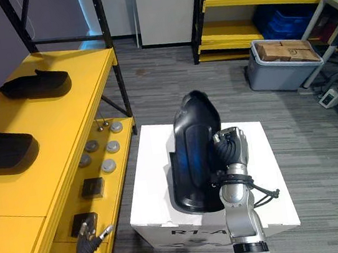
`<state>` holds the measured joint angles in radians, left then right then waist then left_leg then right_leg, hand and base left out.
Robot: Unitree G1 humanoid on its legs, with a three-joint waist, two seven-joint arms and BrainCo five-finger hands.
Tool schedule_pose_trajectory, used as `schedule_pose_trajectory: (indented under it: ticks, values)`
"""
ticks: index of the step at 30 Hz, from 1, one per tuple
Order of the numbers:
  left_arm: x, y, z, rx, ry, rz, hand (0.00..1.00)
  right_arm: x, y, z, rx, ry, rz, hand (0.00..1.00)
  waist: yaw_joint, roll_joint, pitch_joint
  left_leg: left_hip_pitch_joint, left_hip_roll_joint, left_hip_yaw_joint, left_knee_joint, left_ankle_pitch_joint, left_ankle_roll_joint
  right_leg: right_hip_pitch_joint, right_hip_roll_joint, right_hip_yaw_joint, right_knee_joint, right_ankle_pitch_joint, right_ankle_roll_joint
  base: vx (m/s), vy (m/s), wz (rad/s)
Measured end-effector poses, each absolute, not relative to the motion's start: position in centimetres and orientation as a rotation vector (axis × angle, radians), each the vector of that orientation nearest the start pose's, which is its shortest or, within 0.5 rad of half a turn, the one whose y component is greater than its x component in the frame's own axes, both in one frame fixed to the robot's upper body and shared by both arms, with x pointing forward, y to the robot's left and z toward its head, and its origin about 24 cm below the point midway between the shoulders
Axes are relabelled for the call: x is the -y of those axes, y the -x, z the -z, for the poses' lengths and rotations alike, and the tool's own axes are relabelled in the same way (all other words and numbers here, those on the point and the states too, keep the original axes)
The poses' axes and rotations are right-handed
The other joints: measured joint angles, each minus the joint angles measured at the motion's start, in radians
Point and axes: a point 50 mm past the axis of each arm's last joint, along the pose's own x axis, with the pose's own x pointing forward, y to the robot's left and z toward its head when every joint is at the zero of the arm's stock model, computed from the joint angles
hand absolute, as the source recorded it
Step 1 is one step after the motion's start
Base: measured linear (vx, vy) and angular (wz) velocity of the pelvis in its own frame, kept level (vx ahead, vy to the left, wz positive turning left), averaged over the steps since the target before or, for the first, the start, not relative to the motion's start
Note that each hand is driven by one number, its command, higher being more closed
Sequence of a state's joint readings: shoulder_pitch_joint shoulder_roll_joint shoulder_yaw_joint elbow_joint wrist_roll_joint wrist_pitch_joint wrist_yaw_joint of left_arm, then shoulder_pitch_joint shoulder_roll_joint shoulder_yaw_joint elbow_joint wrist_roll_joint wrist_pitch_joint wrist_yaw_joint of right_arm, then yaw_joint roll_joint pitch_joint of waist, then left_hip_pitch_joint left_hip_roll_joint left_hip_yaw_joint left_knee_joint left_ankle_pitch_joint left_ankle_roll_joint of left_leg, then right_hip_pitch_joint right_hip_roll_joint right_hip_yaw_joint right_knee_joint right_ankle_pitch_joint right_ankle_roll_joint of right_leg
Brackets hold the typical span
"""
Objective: Walk over and take plastic housings, then place them on the shelf
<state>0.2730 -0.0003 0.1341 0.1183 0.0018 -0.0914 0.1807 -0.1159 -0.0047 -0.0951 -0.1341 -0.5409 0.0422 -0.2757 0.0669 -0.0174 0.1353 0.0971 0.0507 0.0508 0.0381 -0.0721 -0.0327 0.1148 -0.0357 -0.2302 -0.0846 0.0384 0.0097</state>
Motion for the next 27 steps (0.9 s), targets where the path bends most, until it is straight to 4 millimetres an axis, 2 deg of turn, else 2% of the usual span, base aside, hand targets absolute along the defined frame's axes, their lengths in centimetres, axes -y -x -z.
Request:
schedule_pose_trajectory:
  ticks: [4, 6, 9, 12, 15, 18, 27]
  values:
    - [-20.6, -18.8, -0.9, -0.090, -0.036, -0.404, 0.00, 17.4, -26.6, -10.9, 0.289, 0.503, 0.392, 1.00, -0.001, 0.002, -0.001, 0.012, 0.000, 0.002, 0.000, -0.002, 0.003, 0.011, 0.001, 0.002, 0.000, 0.000, 0.000, 0.00, 0.000, 0.00]
    - [-20.5, -19.3, -4.1, 0.057, -0.036, -0.412, 0.00, 17.1, -26.5, -11.2, 0.312, 0.501, 0.382, 1.00, -0.002, 0.004, -0.003, 0.012, 0.000, 0.003, 0.000, -0.002, 0.003, 0.011, 0.000, 0.002, 0.000, 0.000, 0.000, 0.00, 0.000, 0.00]
    - [-20.2, -19.4, -6.3, 0.170, -0.041, -0.406, 0.00, 16.8, -26.3, -11.8, 0.340, 0.497, 0.377, 1.00, -0.002, 0.010, -0.007, 0.012, 0.000, 0.003, 0.001, -0.003, 0.004, 0.012, 0.000, 0.002, 0.000, 0.000, 0.000, 0.00, 0.000, 0.00]
    - [-18.7, -20.1, -8.7, 0.290, -0.027, -0.345, 0.00, 16.5, -26.1, -12.6, 0.386, 0.491, 0.370, 1.00, -0.001, 0.023, -0.017, 0.020, -0.001, 0.003, 0.000, -0.003, 0.004, 0.020, 0.000, 0.002, 0.000, 0.000, 0.000, 0.00, 0.000, 0.00]
    - [-17.2, -20.5, -9.6, 0.342, -0.008, -0.274, 0.00, 16.1, -26.0, -12.9, 0.417, 0.485, 0.344, 1.00, -0.003, 0.024, -0.026, 0.025, -0.001, 0.004, 0.000, -0.003, 0.005, 0.024, 0.000, 0.004, 0.000, 0.000, 0.000, 0.00, 0.000, 0.00]
    - [-15.0, -21.3, -10.4, 0.378, 0.020, -0.157, 0.00, 15.5, -25.8, -13.7, 0.463, 0.485, 0.320, 1.00, -0.004, 0.025, -0.035, 0.025, -0.001, 0.006, 0.000, -0.003, 0.005, 0.023, 0.002, 0.006, 0.000, 0.002, -0.001, -0.02, 0.016, -0.02]
    - [-11.4, -22.1, -10.6, 0.388, 0.049, 0.041, 0.00, 12.7, -26.4, -15.6, 0.568, 0.433, 0.224, 1.00, -0.006, 0.025, -0.047, 0.022, 0.002, 0.027, 0.000, -0.003, 0.005, 0.009, 0.010, 0.030, 0.000, 0.011, -0.006, -0.02, 0.019, -0.08]
